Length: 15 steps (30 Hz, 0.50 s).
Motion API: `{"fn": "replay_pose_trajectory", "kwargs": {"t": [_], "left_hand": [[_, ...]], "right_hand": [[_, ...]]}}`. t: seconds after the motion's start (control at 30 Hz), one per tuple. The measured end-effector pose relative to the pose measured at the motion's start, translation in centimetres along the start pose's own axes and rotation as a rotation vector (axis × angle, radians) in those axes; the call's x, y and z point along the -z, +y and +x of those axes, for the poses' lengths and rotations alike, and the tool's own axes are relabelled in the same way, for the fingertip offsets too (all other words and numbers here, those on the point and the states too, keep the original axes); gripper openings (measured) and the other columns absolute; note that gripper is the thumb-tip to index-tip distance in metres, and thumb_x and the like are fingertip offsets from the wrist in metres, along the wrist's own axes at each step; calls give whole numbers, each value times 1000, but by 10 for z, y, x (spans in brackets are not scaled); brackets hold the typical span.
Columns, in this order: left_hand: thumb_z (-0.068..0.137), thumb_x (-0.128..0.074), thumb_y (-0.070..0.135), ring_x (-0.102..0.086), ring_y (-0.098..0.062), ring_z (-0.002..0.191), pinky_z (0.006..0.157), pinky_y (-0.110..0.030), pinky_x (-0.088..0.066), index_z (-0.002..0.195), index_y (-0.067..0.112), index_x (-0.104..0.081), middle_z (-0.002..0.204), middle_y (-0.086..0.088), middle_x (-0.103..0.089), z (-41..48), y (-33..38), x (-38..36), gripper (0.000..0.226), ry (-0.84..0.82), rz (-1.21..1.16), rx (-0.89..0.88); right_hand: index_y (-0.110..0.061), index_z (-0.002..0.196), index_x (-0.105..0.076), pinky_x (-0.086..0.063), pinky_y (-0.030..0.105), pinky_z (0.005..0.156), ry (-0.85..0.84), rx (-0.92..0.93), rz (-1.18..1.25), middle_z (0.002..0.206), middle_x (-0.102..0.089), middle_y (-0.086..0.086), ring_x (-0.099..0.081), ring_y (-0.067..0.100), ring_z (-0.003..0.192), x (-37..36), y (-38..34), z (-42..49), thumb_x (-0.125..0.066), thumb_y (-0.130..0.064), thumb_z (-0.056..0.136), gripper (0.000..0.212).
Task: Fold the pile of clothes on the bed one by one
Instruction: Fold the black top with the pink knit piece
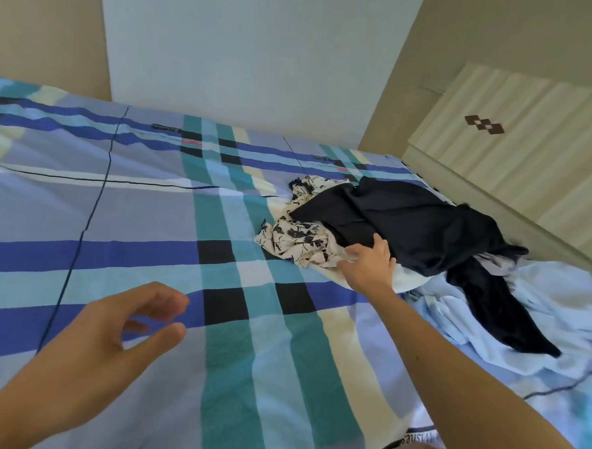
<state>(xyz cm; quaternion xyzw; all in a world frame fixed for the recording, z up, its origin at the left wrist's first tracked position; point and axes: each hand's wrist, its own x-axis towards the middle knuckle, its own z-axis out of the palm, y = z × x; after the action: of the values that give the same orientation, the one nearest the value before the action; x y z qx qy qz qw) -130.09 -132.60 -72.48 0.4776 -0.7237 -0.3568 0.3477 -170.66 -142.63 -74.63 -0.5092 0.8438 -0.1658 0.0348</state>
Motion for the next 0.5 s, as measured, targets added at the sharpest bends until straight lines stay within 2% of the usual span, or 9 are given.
{"fn": "replay_pose_trajectory", "kwargs": {"t": [0.07, 0.13, 0.23, 0.3, 0.37, 0.47, 0.5], "left_hand": [[74, -58, 70, -64, 9, 96, 80, -19, -53, 107, 58, -58, 102, 30, -68, -1, 2, -1, 34, -29, 18, -6], [69, -58, 64, -63, 9, 98, 85, -14, -51, 107, 59, -57, 102, 30, -68, -2, 3, 1, 38, -69, 35, 2], [69, -59, 62, -63, 8, 98, 85, -18, -51, 106, 58, -57, 102, 29, -68, -3, 4, 2, 36, -85, 53, 20], [69, -58, 62, -63, 8, 97, 85, -20, -50, 104, 58, -58, 101, 29, -69, -3, 7, 2, 35, -89, 32, 49], [69, -57, 64, -64, 8, 96, 88, -23, -49, 103, 57, -60, 100, 28, -70, -2, 6, 2, 35, -87, -18, 93], [75, -57, 75, -68, 0, 95, 95, -35, -51, 98, 53, -66, 99, 20, -73, 0, 5, 3, 33, -66, -134, 241], [81, -56, 72, -70, -6, 95, 96, -41, -51, 96, 47, -70, 99, 13, -75, 1, 7, 3, 33, -43, -210, 318]], "right_hand": [[-22, 143, -50, -4, 55, 122, -49, -21, 5, 165, -17, 5, -10, 26, 153, 0, 2, 7, -61, -44, 91, 58], [-13, 149, -42, -10, 56, 122, -13, -26, 114, 161, -27, 5, -27, 26, 148, 1, -3, 7, -62, -46, 92, 69], [-10, 146, -46, -26, 49, 118, 63, 30, 401, 154, -38, 4, -40, 27, 140, 2, -24, -14, -67, -45, 89, 70], [-12, 143, -51, -31, 38, 117, 64, 122, 560, 151, -42, 0, -41, 19, 138, 3, -49, -37, -71, -43, 88, 66], [-18, 143, -53, -30, 28, 114, -22, 220, 665, 150, -40, -9, -37, 4, 133, 9, -79, -67, -71, -43, 89, 62], [-31, 139, -57, -28, 35, 119, -218, 312, 824, 147, -39, -20, -33, -5, 133, 19, -124, -116, -68, -52, 87, 58], [-34, 137, -59, -27, 37, 120, -296, 345, 869, 150, -38, -19, -33, -5, 136, 22, -137, -135, -65, -58, 83, 60]]}}
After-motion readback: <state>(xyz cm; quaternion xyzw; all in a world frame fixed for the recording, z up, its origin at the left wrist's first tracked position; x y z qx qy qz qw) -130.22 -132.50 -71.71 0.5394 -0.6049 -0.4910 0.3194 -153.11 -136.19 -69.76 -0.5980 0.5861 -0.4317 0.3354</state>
